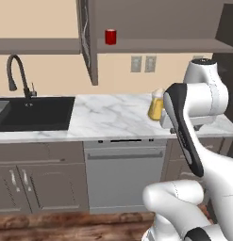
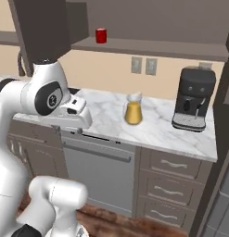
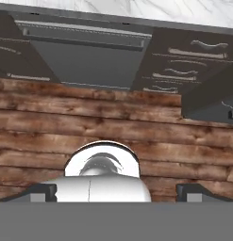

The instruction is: There is a tray on the dining counter. Grab the cup, mug, and pitcher and place them on the tray. The pitcher may be placed next to the tray if it cannot fit the tray.

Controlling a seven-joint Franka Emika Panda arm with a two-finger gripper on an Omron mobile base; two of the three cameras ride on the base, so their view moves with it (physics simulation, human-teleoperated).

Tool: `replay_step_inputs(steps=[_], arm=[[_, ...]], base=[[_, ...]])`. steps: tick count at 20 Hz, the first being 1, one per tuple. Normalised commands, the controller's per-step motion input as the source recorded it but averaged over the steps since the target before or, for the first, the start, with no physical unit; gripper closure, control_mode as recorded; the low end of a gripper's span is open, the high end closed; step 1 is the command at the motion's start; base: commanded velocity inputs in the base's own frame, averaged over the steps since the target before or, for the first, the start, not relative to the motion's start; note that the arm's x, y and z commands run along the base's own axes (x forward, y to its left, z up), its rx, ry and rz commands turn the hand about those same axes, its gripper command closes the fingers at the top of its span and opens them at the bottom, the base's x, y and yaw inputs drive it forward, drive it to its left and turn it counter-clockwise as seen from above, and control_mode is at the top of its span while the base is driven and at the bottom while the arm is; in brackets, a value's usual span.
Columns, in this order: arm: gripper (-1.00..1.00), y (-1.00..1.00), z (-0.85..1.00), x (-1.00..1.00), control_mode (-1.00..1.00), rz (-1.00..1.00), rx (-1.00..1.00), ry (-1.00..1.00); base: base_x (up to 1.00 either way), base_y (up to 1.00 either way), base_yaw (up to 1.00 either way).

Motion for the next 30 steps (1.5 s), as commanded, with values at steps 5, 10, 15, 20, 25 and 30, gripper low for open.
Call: replay_step_inputs(steps=[5, 10, 15, 20, 25, 30], arm=[[-1.00, 0.00, 0.00, 0.00, 1.00, 0.00, 0.00, 0.00], [-1.00, 0.00, 0.00, 0.00, 1.00, 0.00, 0.00, 0.00], [-1.00, 0.00, 0.00, 0.00, 1.00, 0.00, 0.00, 0.00], [-1.00, 0.00, 0.00, 0.00, 1.00, 0.00, 0.00, 0.00], [-1.00, 0.00, 0.00, 0.00, 1.00, 0.00, 0.00, 0.00], [-1.00, 0.00, 0.00, 0.00, 1.00, 0.00, 0.00, 0.00]], base=[[0.55, -0.12, -0.02], [0.56, -0.11, -0.06], [0.42, 0.00, -0.17], [0.25, 0.00, -0.12], [0.38, 0.00, -0.10], [0.62, 0.00, -0.10]])
